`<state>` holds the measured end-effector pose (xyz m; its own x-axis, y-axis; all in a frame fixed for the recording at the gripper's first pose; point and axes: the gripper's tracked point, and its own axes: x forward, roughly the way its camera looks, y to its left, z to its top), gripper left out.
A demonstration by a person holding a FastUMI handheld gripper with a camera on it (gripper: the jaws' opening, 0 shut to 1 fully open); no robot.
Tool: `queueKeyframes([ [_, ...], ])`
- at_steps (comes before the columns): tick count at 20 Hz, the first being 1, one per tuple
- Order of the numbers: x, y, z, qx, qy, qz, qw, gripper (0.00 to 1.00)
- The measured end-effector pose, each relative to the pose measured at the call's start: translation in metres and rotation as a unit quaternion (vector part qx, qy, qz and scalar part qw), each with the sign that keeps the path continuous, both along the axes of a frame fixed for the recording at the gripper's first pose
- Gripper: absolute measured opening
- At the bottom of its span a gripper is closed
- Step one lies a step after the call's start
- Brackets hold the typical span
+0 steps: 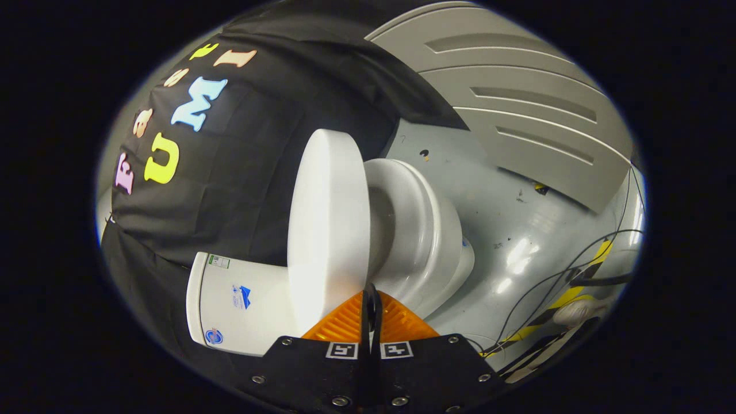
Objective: Open the toilet lid.
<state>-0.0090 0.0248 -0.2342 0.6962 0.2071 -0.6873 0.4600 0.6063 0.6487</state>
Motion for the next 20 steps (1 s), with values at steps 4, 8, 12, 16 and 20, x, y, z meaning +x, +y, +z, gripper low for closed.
queueKeyframes([
  [4, 0.003, 0.007, 0.022, -0.044, -0.018, 0.01, 0.999, 0.0],
  [8, 0.01, 0.025, 0.057, -0.124, -0.078, 0.039, 0.988, 0.0],
  [12, 0.016, 0.044, 0.088, -0.18, -0.11, 0.055, 0.976, 0.0],
  [16, 0.015, 0.06, 0.104, -0.237, -0.134, 0.071, 0.96, 0.0],
  [20, 0.015, 0.076, 0.119, -0.309, -0.161, 0.088, 0.933, 0.0],
])
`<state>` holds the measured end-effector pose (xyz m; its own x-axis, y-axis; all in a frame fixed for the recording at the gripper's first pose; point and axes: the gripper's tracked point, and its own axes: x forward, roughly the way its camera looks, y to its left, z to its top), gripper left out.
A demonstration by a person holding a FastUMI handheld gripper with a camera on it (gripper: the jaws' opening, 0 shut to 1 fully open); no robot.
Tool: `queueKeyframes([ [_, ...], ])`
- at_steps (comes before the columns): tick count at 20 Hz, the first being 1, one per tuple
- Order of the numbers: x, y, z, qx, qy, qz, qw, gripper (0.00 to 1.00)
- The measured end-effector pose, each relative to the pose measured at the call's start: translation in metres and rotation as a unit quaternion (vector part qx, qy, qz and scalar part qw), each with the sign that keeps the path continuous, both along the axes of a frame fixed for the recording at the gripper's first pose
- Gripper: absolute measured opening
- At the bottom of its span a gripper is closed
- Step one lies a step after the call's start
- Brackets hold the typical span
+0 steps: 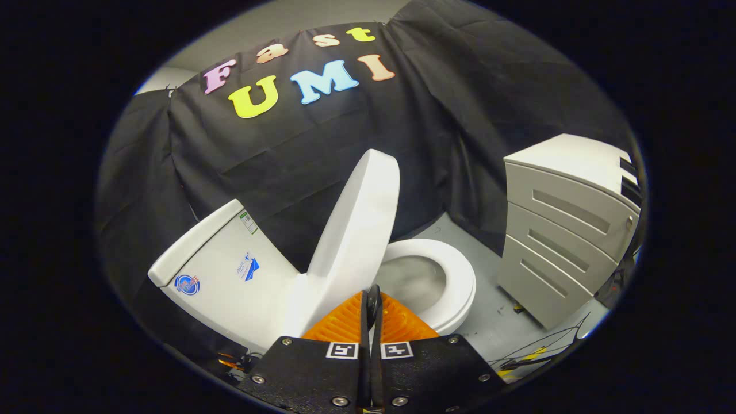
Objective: Open the toilet lid.
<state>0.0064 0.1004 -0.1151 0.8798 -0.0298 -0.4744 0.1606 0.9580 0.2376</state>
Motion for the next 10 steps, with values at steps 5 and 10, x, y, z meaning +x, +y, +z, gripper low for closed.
queueKeyframes([
  [5, 0.004, 0.028, 0.025, -0.049, -0.036, 0.02, 0.998, 0.0],
  [10, 0.008, 0.056, 0.045, -0.082, -0.066, 0.043, 0.994, 0.0],
])
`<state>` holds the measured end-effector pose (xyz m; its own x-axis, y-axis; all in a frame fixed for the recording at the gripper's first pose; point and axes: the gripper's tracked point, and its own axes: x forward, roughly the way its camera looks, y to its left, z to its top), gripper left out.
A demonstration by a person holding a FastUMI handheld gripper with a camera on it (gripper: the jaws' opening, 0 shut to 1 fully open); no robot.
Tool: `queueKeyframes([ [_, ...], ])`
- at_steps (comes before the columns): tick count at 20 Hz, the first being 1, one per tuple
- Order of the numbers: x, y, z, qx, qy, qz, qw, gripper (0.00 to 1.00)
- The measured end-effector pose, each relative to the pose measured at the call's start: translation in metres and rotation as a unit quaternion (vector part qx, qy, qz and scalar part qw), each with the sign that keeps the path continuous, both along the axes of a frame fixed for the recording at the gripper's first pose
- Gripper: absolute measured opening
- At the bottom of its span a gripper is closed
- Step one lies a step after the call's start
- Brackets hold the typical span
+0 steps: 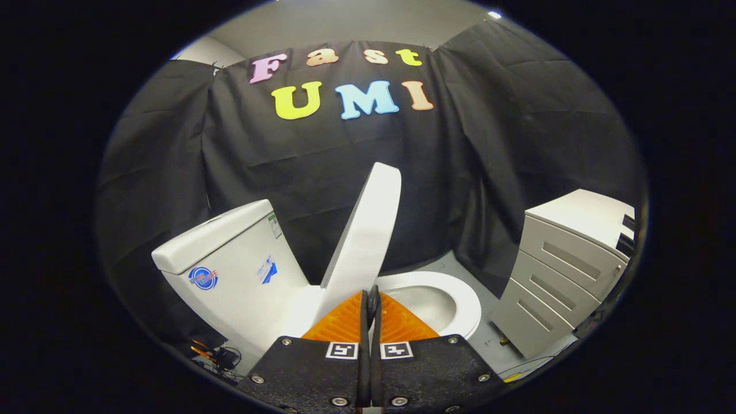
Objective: Open the toilet lid.
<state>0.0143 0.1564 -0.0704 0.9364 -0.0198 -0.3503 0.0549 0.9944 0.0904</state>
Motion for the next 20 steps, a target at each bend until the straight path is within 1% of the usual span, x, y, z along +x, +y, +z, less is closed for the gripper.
queueKeyframes([
  [8, 0.003, 0.049, 0.024, -0.048, -0.041, 0.042, 0.997, 0.0],
  [20, 0.006, 0.112, 0.035, -0.082, -0.072, 0.088, 0.99, 0.0],
])
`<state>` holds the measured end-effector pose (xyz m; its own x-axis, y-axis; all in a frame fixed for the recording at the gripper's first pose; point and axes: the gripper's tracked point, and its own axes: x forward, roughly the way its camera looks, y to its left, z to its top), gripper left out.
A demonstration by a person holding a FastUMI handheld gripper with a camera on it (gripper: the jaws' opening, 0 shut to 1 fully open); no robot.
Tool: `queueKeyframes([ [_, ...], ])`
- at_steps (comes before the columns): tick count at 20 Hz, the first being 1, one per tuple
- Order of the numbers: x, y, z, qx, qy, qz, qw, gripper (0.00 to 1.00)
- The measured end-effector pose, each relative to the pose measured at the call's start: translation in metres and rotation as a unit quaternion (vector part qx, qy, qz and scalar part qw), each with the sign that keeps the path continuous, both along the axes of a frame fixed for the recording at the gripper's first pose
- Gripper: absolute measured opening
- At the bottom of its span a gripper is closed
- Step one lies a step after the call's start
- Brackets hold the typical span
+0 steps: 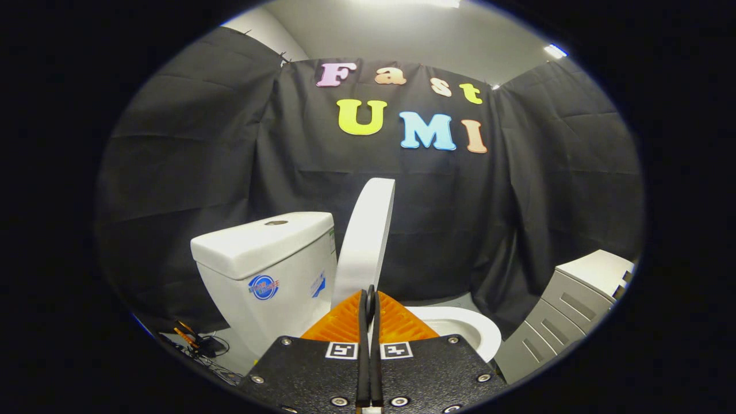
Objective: Open the toilet lid.
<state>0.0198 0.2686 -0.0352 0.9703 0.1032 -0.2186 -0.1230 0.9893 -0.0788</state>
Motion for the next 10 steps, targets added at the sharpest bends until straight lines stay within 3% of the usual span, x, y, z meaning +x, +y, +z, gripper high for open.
queueKeyframes([
  [10, 0.001, 0.041, 0.002, -0.025, -0.014, 0.032, 0.999, 0.0],
])
